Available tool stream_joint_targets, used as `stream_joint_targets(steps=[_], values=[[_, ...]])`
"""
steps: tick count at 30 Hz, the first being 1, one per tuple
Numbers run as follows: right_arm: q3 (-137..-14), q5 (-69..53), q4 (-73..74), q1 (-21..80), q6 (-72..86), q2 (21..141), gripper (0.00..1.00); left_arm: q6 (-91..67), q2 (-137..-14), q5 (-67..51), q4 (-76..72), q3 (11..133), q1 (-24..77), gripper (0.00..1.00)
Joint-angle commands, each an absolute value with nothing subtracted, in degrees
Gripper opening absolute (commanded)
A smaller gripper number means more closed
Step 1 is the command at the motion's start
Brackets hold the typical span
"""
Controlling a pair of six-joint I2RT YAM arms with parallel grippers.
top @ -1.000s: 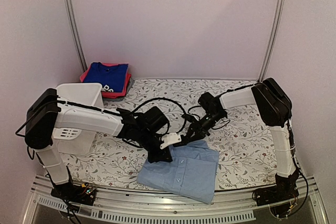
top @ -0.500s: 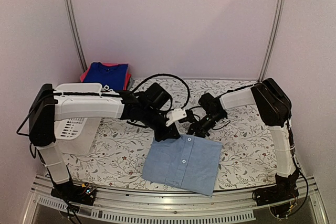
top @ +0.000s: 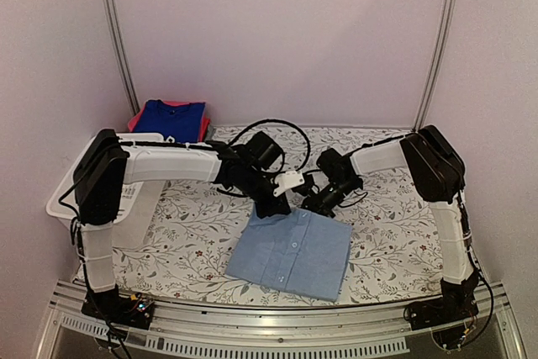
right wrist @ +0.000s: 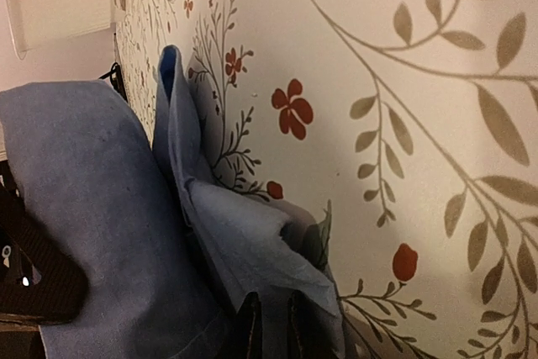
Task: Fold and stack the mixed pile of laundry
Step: Fold the 2/3-rectangle-folded shirt at the center of the board, then adjust the square-folded shirt at the center of the board.
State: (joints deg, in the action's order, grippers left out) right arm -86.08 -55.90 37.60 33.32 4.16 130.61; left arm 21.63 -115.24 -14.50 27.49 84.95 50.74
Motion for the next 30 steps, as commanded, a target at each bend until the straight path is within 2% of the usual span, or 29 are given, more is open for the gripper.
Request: stream_joint_targets(steps=[1,6,7,9,12,14,21,26,30], values=[[-88.0,-53.3,38.8,33.4,3.4,132.5,0.11,23.4,-116.1,-16.7,24.5,86.3,50.3,0.0],[-89.6,-54.1,41.0,32.6,3.8,130.1,0.12,23.2,-116.1,-17.8,24.2,85.6,50.4,0.0],[-89.6,-54.1,41.4,32.4,4.1,129.0,0.13,23.1,-116.0,-17.6,24.0,85.2,50.4,0.03],[-89.2,-53.6,42.5,32.2,4.2,126.8,0.16,22.3,-115.7,-16.4,23.6,84.7,50.3,0.12],[-87.5,-51.0,43.9,30.7,4.8,123.5,0.29,20.0,-114.6,-15.3,23.3,84.5,49.7,0.26],[-85.3,-49.5,43.5,28.2,6.2,121.1,0.34,16.7,-113.0,-14.9,22.7,84.2,48.5,0.33],[-77.8,-50.0,40.8,19.8,10.5,109.0,0.5,2.2,-102.9,-25.2,20.4,76.8,39.2,0.61],[-67.2,-49.9,39.1,19.7,9.3,104.4,0.55,-5.0,-99.3,-37.7,18.0,67.6,32.3,0.66],[-59.4,-49.1,35.0,19.8,10.7,100.9,0.6,-8.5,-99.7,-40.2,15.8,62.5,31.1,0.66]])
